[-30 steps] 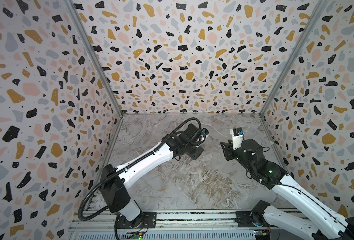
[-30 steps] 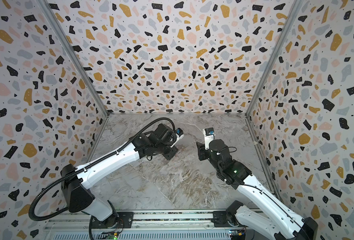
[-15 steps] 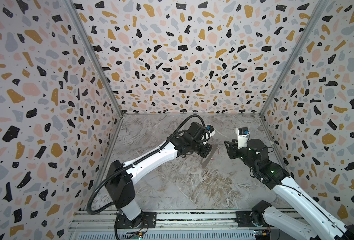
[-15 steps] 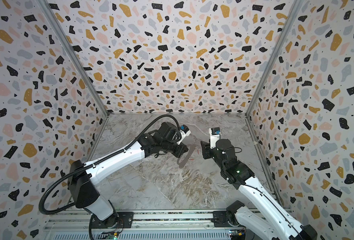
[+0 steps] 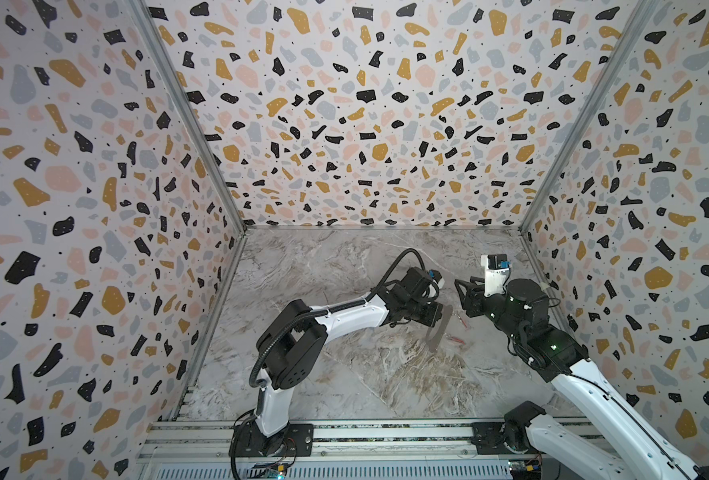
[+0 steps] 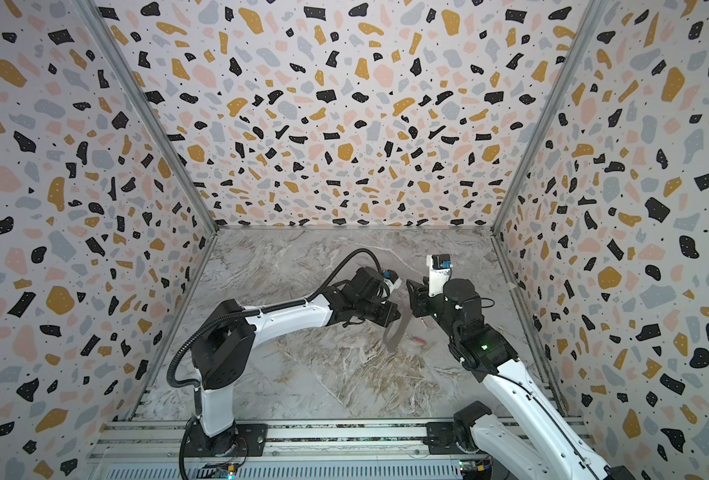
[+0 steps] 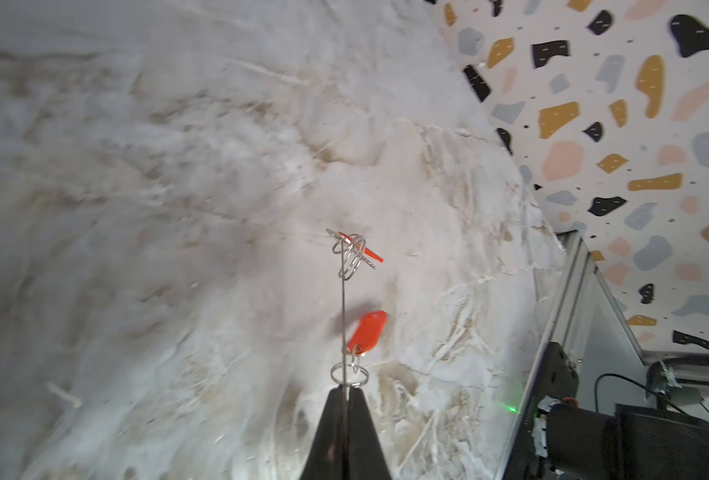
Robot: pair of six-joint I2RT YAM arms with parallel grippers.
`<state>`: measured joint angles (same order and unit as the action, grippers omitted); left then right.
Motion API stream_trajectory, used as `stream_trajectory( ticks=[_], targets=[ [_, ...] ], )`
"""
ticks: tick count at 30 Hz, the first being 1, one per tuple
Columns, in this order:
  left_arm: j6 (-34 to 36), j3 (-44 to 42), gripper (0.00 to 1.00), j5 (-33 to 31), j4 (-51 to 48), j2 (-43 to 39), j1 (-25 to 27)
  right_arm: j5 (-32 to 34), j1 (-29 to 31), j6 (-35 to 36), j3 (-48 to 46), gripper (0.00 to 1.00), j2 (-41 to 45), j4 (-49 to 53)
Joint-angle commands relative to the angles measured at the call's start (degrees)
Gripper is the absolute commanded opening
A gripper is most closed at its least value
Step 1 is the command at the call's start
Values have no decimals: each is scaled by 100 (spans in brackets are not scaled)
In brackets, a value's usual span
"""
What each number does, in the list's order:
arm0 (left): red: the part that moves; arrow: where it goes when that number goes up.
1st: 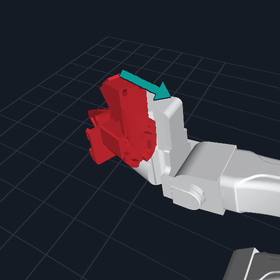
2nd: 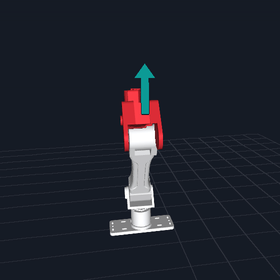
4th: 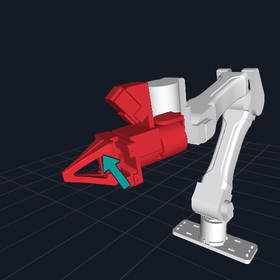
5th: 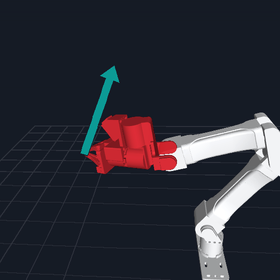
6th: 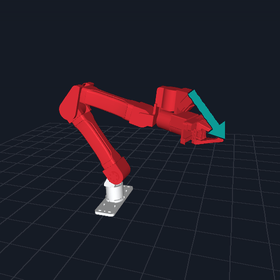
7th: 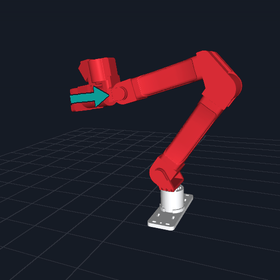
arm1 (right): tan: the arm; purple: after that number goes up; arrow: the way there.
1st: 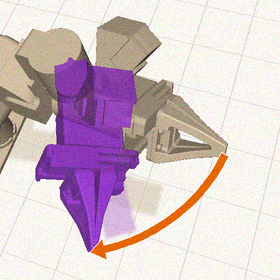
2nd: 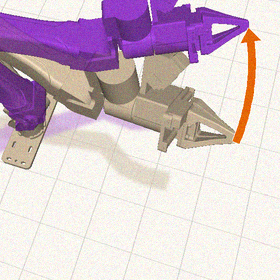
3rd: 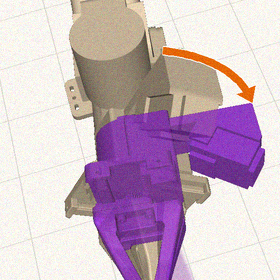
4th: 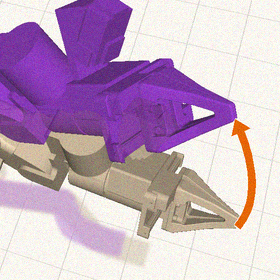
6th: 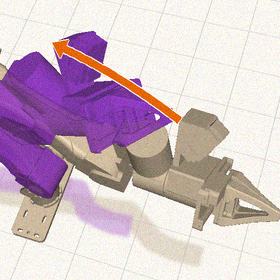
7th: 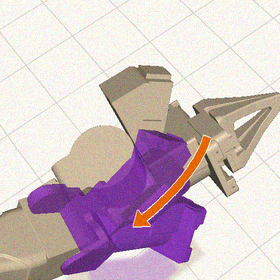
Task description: Put the keys on the keyring
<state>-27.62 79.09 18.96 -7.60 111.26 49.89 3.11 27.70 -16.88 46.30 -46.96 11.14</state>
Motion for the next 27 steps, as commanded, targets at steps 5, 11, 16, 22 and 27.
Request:
stream_trajectory(
  ticks=[5, 11, 16, 22, 27],
  targets=[
    [260, -573, 0, -182, 221, -133, -627, -74, -22, -66, -6, 48, -31, -78],
    [431, -1121, 0, -112, 389, -175, -1130, -81, -24, -81, -22, 47, -41, -51],
    [533, -1454, 0, -301, 364, -270, -1564, -56, -20, -78, -33, 47, -37, 18],
    [578, -1757, 41, -773, 304, -518, -2023, -13, -29, -91, -86, 48, -65, 34],
    [696, -1826, 60, -1350, 66, -902, -2209, 36, -28, -88, -106, 49, -77, 104]
  ],
)
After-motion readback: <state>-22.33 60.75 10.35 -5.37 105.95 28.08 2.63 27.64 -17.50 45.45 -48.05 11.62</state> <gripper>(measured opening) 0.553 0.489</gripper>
